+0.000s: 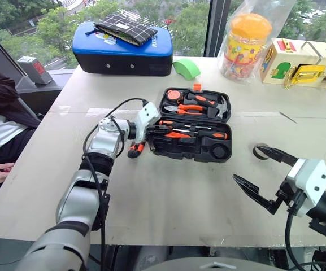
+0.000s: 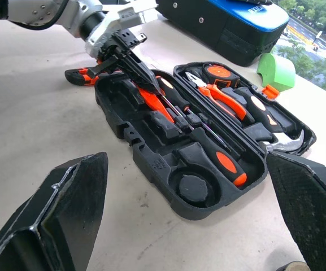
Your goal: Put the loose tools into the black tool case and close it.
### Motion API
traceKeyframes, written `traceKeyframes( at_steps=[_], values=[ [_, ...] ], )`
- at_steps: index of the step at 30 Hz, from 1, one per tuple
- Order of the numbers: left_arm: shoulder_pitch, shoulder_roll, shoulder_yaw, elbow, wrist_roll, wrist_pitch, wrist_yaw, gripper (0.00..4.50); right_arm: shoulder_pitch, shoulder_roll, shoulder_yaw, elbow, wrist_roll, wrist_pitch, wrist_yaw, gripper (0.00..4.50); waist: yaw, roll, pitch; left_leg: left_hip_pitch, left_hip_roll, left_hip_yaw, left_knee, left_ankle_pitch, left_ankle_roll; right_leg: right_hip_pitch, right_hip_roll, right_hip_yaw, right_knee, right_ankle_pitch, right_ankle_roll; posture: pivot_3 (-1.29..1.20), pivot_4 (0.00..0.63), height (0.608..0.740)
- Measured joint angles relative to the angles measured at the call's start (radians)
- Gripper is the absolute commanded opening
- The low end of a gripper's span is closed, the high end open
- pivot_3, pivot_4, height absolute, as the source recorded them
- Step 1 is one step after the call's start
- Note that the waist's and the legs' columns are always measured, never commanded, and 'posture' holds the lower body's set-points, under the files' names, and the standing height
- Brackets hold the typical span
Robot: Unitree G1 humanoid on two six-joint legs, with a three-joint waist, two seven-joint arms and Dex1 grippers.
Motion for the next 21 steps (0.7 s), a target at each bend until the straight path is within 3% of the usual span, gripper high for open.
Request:
traceKeyframes(
  at_steps=[7,14,19,21],
  values=[
    [-0.002,0.001,-0.006,0.029,-0.001,-0.070,-0.001,0.01,0.005,0.006,0.004,0.000,-0.004,0.000,-0.001,4.50,-0.001,0.000,-0.002,0.000,0.000,0.001,0.000,0.000,0.000,0.000,0.000,0.001,0.000,0.000,0.000,0.00,0.150,0.740],
    [0.010,0.030,0.137,0.012,-0.125,0.088,0.042,0.01,-0.010,0.007,0.030,0.001,-0.014,-0.002,-0.001,4.50,-0.004,0.000,-0.001,0.000,0.001,0.000,0.000,0.000,0.000,-0.001,0.000,0.000,0.000,0.000,0.000,0.00,0.150,0.740],
    [0.083,0.042,0.270,-0.125,-0.198,0.276,0.238,0.01,-0.066,0.004,0.058,0.028,-0.013,-0.003,0.015,4.50,-0.004,0.000,-0.001,0.000,0.001,-0.001,0.000,0.000,0.000,-0.001,0.000,0.001,0.000,0.000,0.000,0.00,0.150,0.740],
    [0.164,0.049,0.306,-0.235,-0.203,0.339,0.330,0.52,-0.079,0.002,0.068,0.045,-0.012,-0.003,0.028,4.50,-0.004,0.000,-0.002,0.000,0.002,-0.001,-0.001,0.000,0.000,-0.001,0.000,0.001,0.000,0.000,0.000,0.00,0.150,0.740]
  ],
)
